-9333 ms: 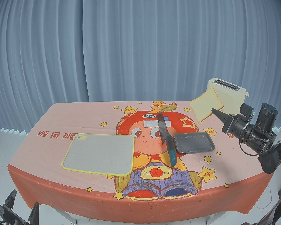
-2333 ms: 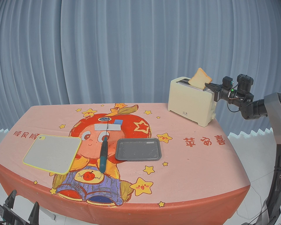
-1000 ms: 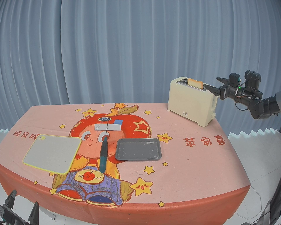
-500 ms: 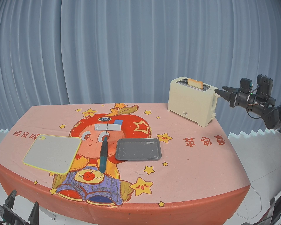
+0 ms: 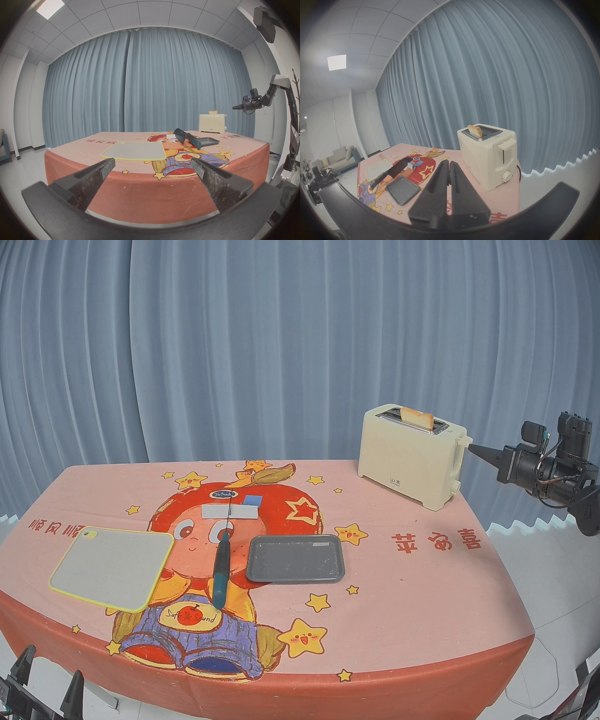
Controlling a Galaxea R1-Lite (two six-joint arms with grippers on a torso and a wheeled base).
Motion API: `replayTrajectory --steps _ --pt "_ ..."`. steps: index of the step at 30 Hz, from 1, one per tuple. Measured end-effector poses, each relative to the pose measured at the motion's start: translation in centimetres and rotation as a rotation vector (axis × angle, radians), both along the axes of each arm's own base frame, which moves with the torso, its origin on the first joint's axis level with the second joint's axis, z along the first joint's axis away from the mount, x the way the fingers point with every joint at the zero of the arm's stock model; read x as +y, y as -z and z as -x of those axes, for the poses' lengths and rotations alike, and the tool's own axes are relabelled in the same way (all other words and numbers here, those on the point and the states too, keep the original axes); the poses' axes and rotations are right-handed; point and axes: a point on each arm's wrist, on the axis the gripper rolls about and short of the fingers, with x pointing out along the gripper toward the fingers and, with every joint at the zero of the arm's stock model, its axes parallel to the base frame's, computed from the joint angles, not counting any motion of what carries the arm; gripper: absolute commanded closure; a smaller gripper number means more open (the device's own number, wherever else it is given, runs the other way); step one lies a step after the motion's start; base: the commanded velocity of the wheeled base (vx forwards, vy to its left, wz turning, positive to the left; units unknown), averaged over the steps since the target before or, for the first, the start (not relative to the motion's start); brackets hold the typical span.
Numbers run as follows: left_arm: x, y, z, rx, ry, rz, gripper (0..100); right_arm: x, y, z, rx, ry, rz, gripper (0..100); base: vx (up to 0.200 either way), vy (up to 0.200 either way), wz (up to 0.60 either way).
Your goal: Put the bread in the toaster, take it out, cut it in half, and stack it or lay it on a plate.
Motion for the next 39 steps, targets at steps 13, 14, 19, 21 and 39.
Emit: replayTrajectory --steps 13,14,19,21,39 --pt "0.0 0.0 0.0 0.000 0.000 0.000 0 -0.9 2.3 -1.9 0.092 0.036 -0.058 100 0.000 0.000 0.00" --pt "0.0 0.0 0.0 0.000 0.000 0.000 0 -1.1 2.6 -2.2 0.095 0.042 -0.059 100 0.000 0.000 0.00" --pt "0.0 0.0 0.0 0.000 0.000 0.000 0 -2.0 4.3 -3.8 0.080 0.072 -0.063 100 0.000 0.000 0.00" --pt "0.0 0.0 0.0 0.000 0.000 0.000 0 -2.3 5.0 -4.7 0.058 0.081 -0.064 100 0.000 0.000 0.00" --pt "0.0 0.0 0.0 0.000 0.000 0.000 0 -3.8 11.3 -8.2 0.138 0.125 -0.069 100 0.000 0.000 0.00"
